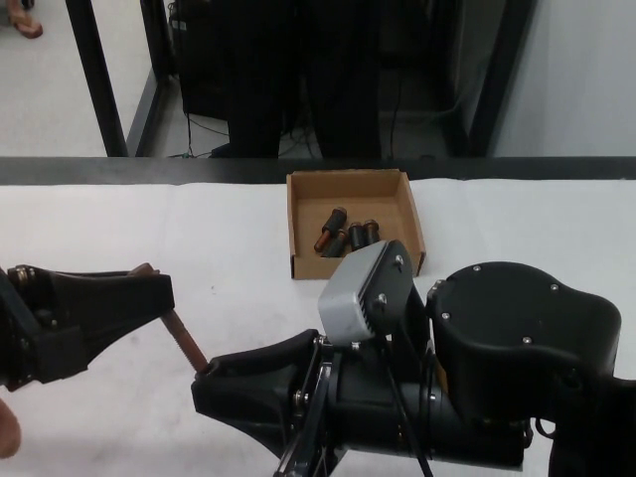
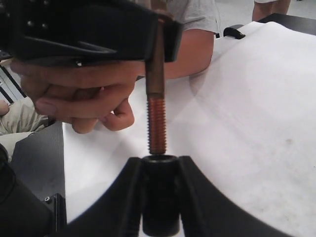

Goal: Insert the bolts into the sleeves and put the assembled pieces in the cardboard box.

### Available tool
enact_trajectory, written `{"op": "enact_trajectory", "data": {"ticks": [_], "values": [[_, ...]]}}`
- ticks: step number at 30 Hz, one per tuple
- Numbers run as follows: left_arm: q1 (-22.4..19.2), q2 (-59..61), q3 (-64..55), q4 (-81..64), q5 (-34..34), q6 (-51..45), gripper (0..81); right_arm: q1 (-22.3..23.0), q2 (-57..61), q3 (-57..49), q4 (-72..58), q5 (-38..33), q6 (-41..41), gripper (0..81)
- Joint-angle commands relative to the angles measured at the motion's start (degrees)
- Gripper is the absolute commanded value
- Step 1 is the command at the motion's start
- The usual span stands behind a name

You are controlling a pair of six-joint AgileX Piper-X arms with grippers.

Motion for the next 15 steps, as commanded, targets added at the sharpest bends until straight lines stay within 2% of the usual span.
{"op": "enact_trajectory", "data": {"ticks": [1,6,15], "values": [[-0.1,-0.5,-0.2,-1.4,2.2,0.4,0.8,0.0,-0.2,-0.8,-0.2,-0.6,-0.3,0.2],[-0.3,-0.5,-0.2,-1.4,3.5,0.4,0.8,0.0,-0.2,-0.8,-0.2,0.3,-0.3,0.2],[-3.1,-0.5,-0.2,-1.3,3.4,1.8,0.8,0.0,-0.2,-0.9,-0.7,1.0,-0.3,0.2]]}}
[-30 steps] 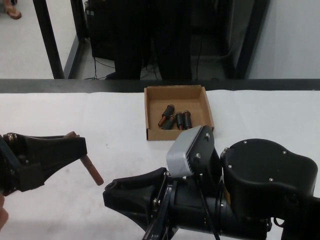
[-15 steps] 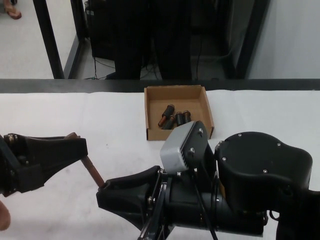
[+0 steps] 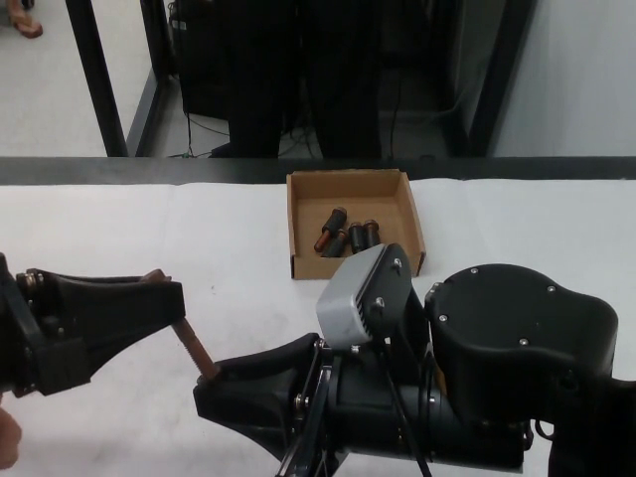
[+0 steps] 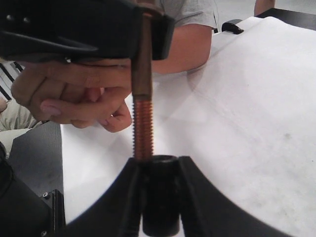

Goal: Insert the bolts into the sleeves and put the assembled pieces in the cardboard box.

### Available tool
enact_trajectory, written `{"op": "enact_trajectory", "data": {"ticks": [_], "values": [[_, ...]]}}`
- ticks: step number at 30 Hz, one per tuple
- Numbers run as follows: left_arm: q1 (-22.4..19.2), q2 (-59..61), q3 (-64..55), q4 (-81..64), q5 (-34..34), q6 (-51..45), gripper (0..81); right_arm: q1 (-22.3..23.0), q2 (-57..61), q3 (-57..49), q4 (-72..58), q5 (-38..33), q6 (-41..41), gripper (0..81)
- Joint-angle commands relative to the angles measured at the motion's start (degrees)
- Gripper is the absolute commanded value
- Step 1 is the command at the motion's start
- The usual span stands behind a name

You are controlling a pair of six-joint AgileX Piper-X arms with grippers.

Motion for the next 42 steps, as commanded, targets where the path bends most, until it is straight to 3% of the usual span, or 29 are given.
{"op": "enact_trajectory", "data": {"ticks": [1,32,42], "values": [[-1.0,-0.5,-0.2,-1.1,2.1,2.2,0.8,0.0,-0.2,-1.1,-1.3,0.6,-0.2,0.2],[-1.2,-0.5,-0.2,-1.4,-5.8,2.5,0.8,0.0,-0.2,-0.7,-0.5,-1.0,0.6,0.2],[-1.2,-0.5,-0.2,-1.2,-5.2,1.2,0.8,-0.7,-1.2,-0.7,0.8,-1.0,0.6,0.2]]}}
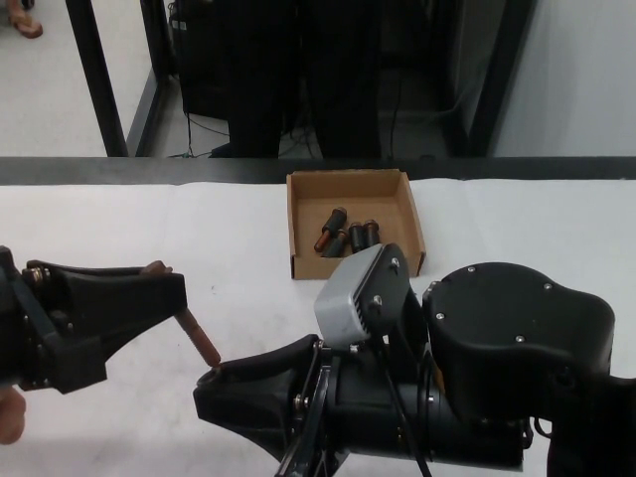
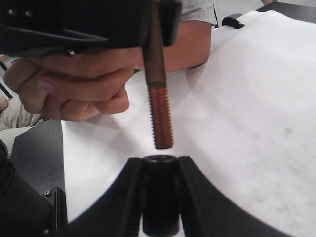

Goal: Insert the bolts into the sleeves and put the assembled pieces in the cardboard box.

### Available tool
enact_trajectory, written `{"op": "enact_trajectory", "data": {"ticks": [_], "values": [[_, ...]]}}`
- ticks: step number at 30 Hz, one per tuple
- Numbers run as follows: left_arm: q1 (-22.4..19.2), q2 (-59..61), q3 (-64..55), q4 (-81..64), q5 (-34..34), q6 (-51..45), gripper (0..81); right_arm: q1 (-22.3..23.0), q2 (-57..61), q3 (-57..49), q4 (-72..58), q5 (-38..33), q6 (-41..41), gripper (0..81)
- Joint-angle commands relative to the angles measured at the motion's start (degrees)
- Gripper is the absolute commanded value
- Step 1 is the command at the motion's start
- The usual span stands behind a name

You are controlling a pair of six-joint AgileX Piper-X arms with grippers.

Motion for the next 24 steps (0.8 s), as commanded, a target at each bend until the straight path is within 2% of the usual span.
{"op": "enact_trajectory", "data": {"ticks": [1,18,24], "values": [[-0.1,-0.4,-0.1,-0.4,0.0,-0.4,0.8,-0.8,-1.5,-0.5,-0.3,-0.4,0.2,0.2],[-0.1,-0.4,-0.1,-0.3,1.9,-2.2,0.8,-1.3,-2.1,-0.5,-0.7,-0.4,1.1,0.2],[-0.1,-0.4,-0.1,1.2,4.9,-1.9,0.8,-1.3,-2.1,-0.5,-1.1,-1.3,1.1,0.2]]}}
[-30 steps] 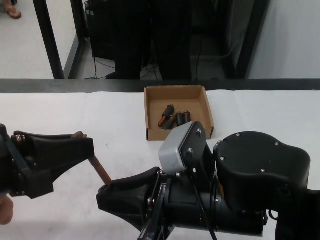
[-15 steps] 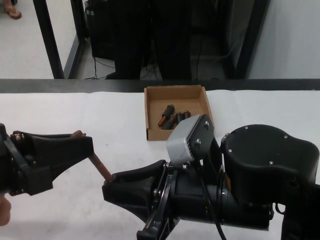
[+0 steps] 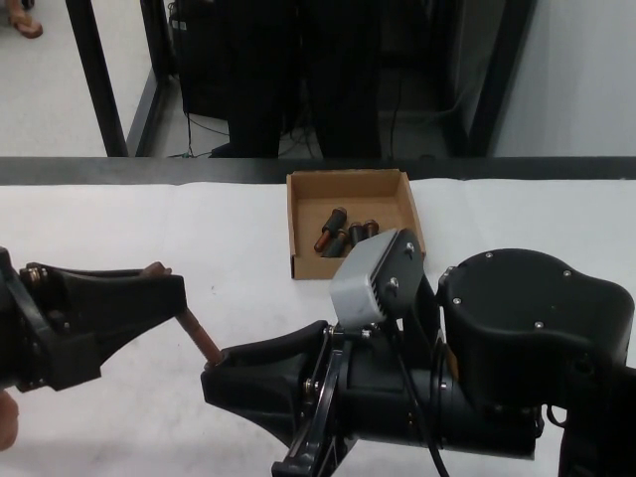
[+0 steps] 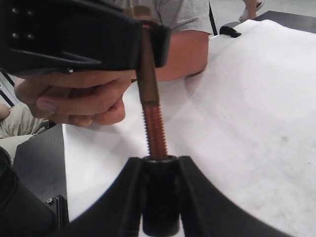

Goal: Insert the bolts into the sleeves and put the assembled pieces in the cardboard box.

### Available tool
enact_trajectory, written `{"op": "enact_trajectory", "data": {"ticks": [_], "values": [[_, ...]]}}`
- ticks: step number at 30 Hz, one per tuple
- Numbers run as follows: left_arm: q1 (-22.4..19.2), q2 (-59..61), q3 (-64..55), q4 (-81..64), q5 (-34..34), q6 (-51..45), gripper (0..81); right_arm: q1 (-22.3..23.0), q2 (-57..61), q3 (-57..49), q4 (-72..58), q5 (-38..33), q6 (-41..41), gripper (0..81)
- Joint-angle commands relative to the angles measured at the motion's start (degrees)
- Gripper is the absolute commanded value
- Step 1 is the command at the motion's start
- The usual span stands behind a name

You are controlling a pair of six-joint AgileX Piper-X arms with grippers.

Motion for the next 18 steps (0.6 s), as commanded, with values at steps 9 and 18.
{"op": "enact_trajectory", "data": {"ticks": [9,18], "values": [[-0.1,-0.4,-0.1,2.9,4.9,0.5,0.8,-0.2,-0.7,-0.7,-2.7,-1.7,-0.2,0.2],[-0.1,-0.4,-0.1,2.9,8.3,0.5,0.8,-0.2,-0.7,-1.7,-2.7,-1.7,-1.8,0.2]]}}
